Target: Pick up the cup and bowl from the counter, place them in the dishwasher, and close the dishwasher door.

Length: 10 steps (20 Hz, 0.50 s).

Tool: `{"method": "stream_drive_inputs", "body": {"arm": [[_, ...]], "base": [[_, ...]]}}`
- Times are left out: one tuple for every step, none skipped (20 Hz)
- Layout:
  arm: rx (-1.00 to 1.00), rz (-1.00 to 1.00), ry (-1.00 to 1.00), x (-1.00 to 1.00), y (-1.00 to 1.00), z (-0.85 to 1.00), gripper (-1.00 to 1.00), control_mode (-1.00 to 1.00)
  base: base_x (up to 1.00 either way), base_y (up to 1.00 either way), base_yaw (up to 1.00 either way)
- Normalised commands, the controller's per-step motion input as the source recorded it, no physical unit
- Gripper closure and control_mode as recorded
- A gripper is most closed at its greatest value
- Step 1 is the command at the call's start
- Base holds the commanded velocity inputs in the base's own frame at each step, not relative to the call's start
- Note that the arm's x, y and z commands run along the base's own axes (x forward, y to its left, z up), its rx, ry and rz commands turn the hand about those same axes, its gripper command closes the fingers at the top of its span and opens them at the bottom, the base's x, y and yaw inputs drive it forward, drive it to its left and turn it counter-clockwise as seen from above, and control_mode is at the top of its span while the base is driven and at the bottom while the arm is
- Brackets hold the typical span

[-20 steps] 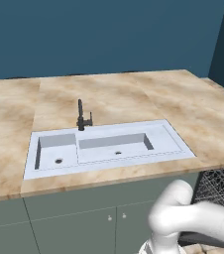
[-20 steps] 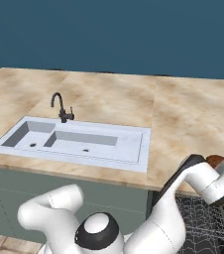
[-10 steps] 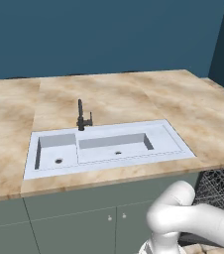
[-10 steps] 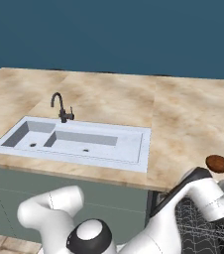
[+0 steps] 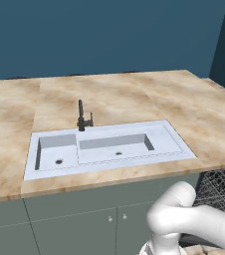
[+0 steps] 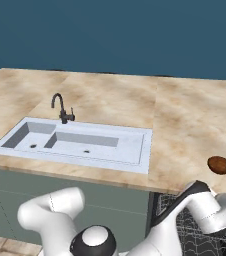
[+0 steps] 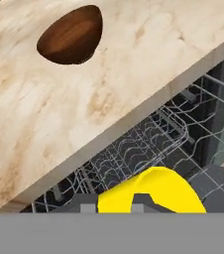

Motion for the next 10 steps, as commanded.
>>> {"method": "stream_drive_inputs", "body": {"arm": [[0.21,-0.05,0.00,0.00,0.00,-0.58,1.00,-1.00],[0.20,-0.05,0.00,0.00,0.00,-0.59,1.00,-1.00],[0.19,-0.04,0.00,0.00,0.00,-0.62,1.00,-1.00],[0.18,-0.03,0.00,0.00,0.00,-0.63,1.00,-1.00],[0.15,-0.03,0.00,0.00,0.00,-0.64,1.00,-1.00],[0.13,-0.03,0.00,0.02,0.00,-0.61,1.00,-1.00],[0.11,-0.01,0.00,0.09,0.00,-0.59,1.00,-1.00],[0.09,0.00,0.00,0.11,0.00,-0.58,1.00,-1.00],[0.07,0.00,0.00,0.15,0.00,-0.59,1.00,-1.00],[0.05,0.00,0.00,0.14,0.00,-0.59,1.00,-1.00]], "base": [[0.00,0.00,0.00],[0.00,0.00,0.00],[0.00,0.00,0.00],[0.00,0.00,0.00],[0.00,0.00,0.00],[0.00,0.00,0.00],[0.00,0.00,0.00],[0.00,0.00,0.00],[0.00,0.00,0.00],[0.00,0.00,0.00]]}}
